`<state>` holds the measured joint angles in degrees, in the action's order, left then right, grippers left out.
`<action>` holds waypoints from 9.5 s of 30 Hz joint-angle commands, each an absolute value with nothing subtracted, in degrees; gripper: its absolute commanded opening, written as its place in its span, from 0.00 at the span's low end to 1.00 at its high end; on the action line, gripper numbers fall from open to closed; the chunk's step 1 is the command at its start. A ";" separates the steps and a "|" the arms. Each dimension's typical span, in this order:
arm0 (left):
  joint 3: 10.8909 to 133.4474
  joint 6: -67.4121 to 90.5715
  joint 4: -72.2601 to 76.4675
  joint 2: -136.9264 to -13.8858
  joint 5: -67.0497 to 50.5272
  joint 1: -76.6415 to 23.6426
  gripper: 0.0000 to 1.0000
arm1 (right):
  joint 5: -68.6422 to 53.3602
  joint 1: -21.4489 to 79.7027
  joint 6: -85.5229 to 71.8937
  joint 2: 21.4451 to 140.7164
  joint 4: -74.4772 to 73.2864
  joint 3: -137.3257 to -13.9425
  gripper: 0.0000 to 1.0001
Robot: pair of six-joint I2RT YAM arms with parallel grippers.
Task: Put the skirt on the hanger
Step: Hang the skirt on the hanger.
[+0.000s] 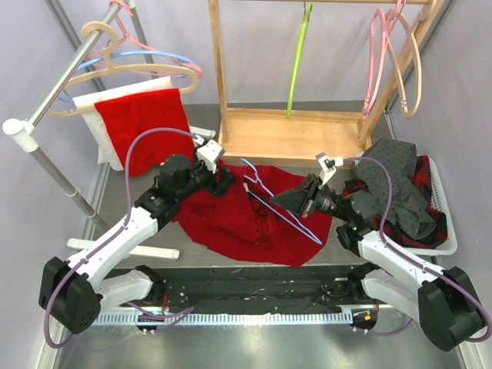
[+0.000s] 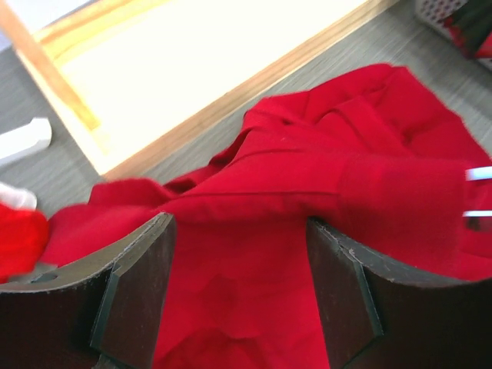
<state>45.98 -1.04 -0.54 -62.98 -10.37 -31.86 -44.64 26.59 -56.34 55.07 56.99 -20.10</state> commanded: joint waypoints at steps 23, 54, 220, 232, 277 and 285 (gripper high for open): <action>51.86 1.49 11.25 -66.89 -40.16 -31.73 0.61 | -52.47 26.28 -66.35 58.97 69.25 -23.91 0.01; 51.42 -2.19 5.27 -64.95 -24.82 -35.41 0.75 | -54.14 26.28 -75.49 64.95 78.74 -24.17 0.01; 50.89 15.56 -5.89 -61.17 -7.82 -36.56 0.00 | -10.36 32.69 -33.31 37.00 -3.28 -24.46 0.70; 50.98 16.70 -6.77 -59.68 -8.44 -36.56 0.00 | -8.17 33.49 -34.63 53.25 14.75 -17.58 0.61; 49.22 13.98 -16.26 -48.16 -0.36 -39.37 0.00 | -18.98 11.34 -46.93 65.57 -1.49 -47.37 0.01; 51.41 12.13 -16.87 -50.10 -0.44 -40.43 0.00 | -18.19 9.67 -46.50 64.42 -3.78 -51.76 0.01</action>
